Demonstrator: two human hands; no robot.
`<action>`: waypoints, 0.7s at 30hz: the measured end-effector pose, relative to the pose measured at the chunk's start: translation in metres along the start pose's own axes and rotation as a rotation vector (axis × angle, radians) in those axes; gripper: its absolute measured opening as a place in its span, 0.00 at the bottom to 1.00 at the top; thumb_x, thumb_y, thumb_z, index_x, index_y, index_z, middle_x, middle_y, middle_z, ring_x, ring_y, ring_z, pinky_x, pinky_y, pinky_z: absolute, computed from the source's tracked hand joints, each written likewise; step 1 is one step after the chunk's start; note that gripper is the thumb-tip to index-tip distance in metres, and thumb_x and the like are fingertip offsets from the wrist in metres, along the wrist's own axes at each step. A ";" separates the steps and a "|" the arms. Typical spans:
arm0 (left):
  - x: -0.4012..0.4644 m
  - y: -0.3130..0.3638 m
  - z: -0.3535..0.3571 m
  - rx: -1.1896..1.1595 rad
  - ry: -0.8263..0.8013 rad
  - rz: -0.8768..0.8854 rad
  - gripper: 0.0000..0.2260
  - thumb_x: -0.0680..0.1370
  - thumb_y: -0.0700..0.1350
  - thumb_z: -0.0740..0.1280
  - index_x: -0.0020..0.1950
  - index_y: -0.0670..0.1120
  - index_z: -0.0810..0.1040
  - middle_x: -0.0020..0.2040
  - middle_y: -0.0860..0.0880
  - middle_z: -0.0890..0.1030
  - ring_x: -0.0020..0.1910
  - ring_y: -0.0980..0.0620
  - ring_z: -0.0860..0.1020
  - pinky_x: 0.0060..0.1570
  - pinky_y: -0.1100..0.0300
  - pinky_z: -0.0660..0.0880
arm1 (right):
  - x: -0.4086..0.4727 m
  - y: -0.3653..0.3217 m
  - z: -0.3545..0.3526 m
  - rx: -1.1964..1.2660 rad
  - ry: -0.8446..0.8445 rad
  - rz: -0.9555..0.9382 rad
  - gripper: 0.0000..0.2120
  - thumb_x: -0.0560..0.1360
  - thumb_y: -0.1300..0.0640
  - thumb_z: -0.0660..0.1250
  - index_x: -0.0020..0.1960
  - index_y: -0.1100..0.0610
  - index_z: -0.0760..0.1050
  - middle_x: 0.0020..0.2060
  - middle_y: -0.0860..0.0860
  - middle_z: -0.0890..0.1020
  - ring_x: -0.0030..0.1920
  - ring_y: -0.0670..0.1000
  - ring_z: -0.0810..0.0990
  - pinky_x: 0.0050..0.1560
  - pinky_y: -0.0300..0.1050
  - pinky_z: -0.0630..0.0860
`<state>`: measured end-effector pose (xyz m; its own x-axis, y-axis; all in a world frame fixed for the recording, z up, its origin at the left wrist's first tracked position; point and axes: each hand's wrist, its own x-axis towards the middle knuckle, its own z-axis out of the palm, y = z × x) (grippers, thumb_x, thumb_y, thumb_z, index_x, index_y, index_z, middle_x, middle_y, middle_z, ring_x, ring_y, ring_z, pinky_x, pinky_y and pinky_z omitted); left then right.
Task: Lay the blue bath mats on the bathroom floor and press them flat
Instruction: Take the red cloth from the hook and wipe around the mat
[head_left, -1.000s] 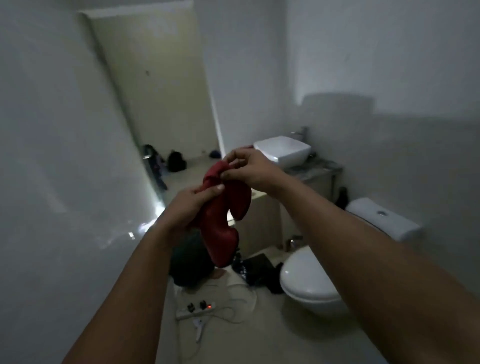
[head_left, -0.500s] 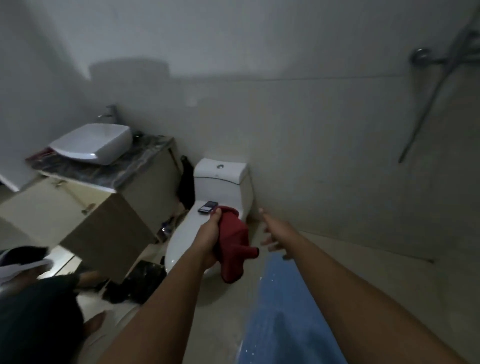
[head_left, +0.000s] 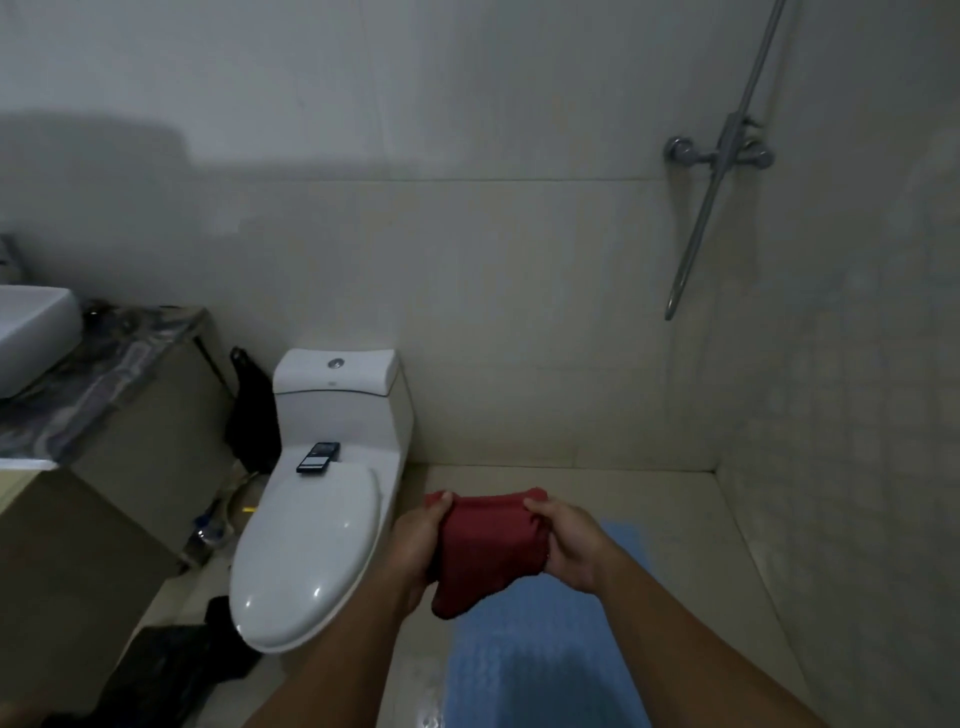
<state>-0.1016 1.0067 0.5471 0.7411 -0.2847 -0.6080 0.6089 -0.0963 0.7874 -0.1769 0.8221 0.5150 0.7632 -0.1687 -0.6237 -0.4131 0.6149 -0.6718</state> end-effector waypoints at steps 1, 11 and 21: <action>0.000 0.000 -0.008 0.034 0.009 0.016 0.11 0.81 0.50 0.70 0.56 0.44 0.82 0.50 0.42 0.87 0.50 0.43 0.84 0.47 0.52 0.80 | 0.001 0.002 0.004 0.011 0.024 -0.020 0.14 0.83 0.59 0.63 0.67 0.60 0.74 0.57 0.60 0.85 0.59 0.60 0.84 0.57 0.59 0.81; 0.022 0.014 -0.092 0.007 0.174 0.143 0.08 0.82 0.46 0.67 0.52 0.42 0.81 0.51 0.41 0.84 0.52 0.43 0.81 0.56 0.49 0.78 | -0.008 0.012 0.044 -0.142 0.241 -0.155 0.06 0.76 0.62 0.66 0.52 0.58 0.80 0.45 0.56 0.83 0.46 0.56 0.80 0.43 0.48 0.78; 0.029 0.041 -0.124 0.039 0.163 0.282 0.02 0.78 0.44 0.73 0.48 0.46 0.82 0.50 0.46 0.84 0.56 0.47 0.81 0.60 0.50 0.75 | -0.025 -0.005 0.063 -0.339 0.242 -0.287 0.22 0.73 0.66 0.73 0.63 0.50 0.75 0.53 0.56 0.84 0.48 0.53 0.82 0.40 0.48 0.81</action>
<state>-0.0198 1.1123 0.5490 0.9166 -0.1491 -0.3710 0.3639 -0.0730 0.9286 -0.1624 0.8712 0.5591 0.7496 -0.4926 -0.4422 -0.3718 0.2394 -0.8969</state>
